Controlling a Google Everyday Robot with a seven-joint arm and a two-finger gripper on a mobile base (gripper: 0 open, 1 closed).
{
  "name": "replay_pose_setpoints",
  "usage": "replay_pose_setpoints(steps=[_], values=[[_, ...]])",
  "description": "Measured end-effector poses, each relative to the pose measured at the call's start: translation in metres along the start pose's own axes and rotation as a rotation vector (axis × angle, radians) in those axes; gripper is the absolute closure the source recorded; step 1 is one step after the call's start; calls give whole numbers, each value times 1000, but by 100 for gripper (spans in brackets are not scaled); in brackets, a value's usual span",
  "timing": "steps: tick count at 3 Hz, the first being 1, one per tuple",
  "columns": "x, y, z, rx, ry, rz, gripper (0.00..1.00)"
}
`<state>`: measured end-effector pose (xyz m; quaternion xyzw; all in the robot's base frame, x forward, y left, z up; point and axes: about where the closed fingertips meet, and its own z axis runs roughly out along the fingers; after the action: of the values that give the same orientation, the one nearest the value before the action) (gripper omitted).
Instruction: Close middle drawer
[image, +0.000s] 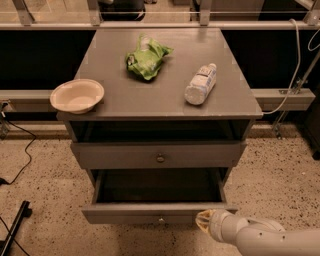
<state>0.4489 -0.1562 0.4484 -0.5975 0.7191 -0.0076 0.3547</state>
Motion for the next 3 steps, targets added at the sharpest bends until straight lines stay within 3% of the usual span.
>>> replay_pose_setpoints(steps=[1,3], values=[[0,0,0,0,0,0,100],[-26,10,57,-32,-140,7,100]])
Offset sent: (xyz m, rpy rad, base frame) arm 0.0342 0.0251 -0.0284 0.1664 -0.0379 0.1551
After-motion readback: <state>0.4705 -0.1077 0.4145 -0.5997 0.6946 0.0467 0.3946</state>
